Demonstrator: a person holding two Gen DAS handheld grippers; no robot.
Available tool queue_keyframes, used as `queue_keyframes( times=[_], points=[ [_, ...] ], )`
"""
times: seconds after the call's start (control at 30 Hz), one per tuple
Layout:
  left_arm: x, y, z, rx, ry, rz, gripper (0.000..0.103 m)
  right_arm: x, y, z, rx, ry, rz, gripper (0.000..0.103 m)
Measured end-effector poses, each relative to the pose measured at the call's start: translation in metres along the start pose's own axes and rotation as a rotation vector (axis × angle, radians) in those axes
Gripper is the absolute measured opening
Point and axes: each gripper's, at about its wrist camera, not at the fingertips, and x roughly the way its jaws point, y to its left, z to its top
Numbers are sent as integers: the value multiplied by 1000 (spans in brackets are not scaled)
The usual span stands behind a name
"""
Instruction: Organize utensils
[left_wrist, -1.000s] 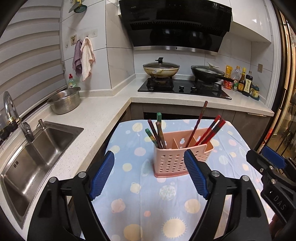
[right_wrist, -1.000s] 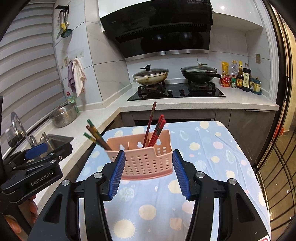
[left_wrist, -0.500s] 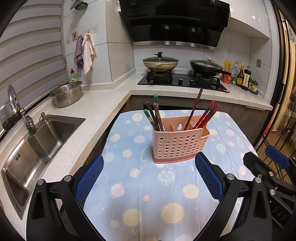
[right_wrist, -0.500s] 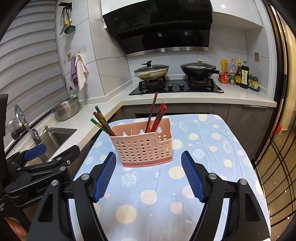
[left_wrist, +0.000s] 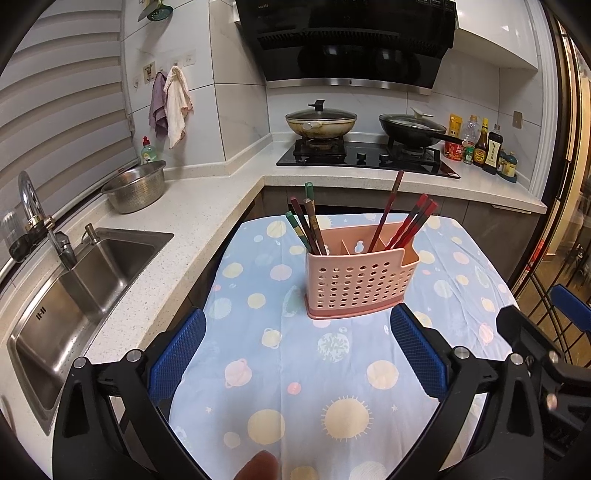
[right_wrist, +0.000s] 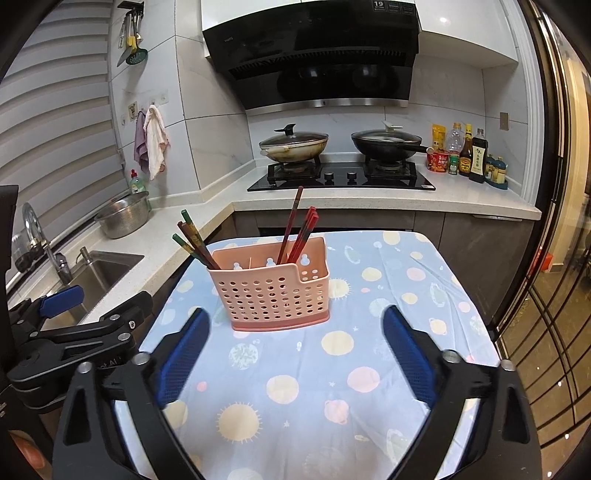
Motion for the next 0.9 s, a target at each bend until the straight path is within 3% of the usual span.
queue_keyframes(
  times=[0.9],
  points=[
    [1, 1, -9, 7, 24, 41, 96, -2, 3, -16, -12, 20, -4, 96]
  ],
)
